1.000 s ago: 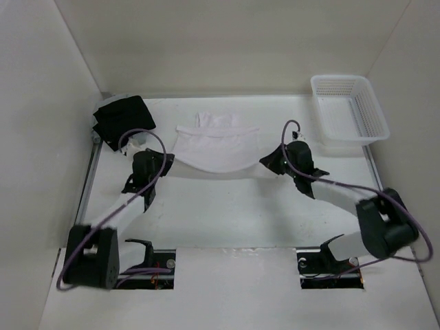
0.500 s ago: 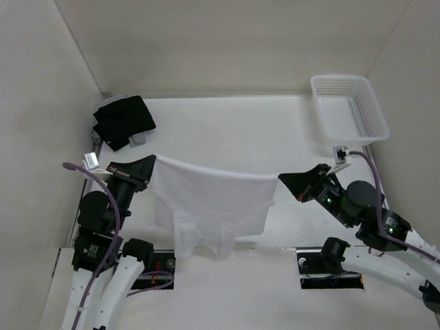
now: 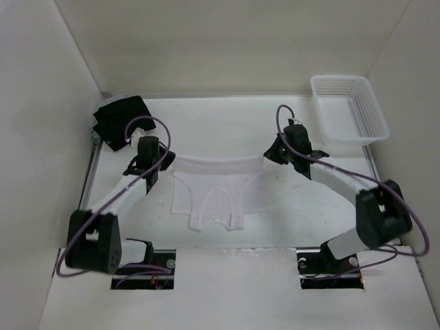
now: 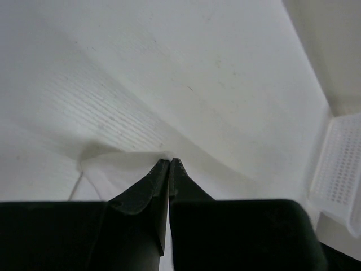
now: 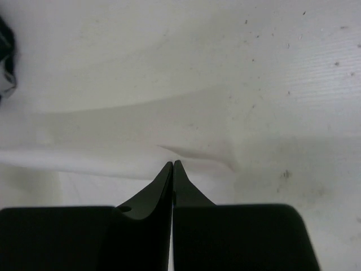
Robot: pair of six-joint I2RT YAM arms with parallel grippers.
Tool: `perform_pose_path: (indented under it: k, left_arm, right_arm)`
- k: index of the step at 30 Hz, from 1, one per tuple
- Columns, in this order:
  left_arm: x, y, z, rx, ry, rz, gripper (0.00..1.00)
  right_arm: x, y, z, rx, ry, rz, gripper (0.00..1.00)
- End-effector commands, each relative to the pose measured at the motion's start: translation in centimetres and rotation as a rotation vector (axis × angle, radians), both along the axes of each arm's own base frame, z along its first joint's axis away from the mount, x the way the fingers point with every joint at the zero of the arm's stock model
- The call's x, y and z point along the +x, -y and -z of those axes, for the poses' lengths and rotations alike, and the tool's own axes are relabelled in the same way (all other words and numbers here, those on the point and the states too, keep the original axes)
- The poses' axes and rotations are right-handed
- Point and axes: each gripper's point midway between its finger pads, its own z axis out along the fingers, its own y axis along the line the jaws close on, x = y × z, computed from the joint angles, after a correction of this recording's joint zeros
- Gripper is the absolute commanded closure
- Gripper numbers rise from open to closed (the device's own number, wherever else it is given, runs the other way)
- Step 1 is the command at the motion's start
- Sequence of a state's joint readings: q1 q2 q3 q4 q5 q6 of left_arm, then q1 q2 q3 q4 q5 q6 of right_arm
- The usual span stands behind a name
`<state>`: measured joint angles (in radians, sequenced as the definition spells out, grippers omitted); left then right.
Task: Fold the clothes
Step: Fold the tank top
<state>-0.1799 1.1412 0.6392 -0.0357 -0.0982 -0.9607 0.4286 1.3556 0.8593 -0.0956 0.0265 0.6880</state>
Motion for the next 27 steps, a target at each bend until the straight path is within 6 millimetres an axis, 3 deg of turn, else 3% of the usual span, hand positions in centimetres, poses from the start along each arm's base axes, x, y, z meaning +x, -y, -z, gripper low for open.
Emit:
perform_pose_path:
  k: [1, 4, 7, 11, 16, 21, 27]
  left_arm:
    - [7.5, -0.1, -5.0, -0.033, 0.207, -0.041, 1.00]
    - [10.5, -0.1, -5.0, -0.057, 0.204, -0.050, 1.00]
    - [10.2, -0.2, -5.7, -0.048, 0.224, -0.044, 1.00]
    - [6.2, -0.1, -3.7, -0.032, 0.206, -0.031, 0.99]
    - [0.5, -0.4, -0.4, -0.055, 0.176, -0.005, 0.99]
    - [-3.8, -1.0, 0.1, -0.089, 0.201, 0.003, 0.99]
    - [-7.3, -0.7, 1.4, -0.092, 0.167, 0.037, 0.98]
  right_arm:
    - [6.9, -2.0, -3.7, 0.112, 0.135, -0.047, 0.99]
    - [10.2, -1.5, -3.0, 0.125, 0.113, -0.036, 1.00]
    - [9.8, -1.0, -3.4, 0.125, 0.123, -0.033, 1.00]
    - [6.3, -0.1, -2.7, 0.130, 0.131, -0.015, 1.00]
    - [0.8, 0.4, -0.4, 0.130, 0.124, -0.006, 1.00]
    - [-3.9, 0.2, 1.1, 0.126, 0.112, -0.030, 0.99]
    - [-8.9, 0.8, 4.0, 0.101, 0.041, -0.037, 0.98]
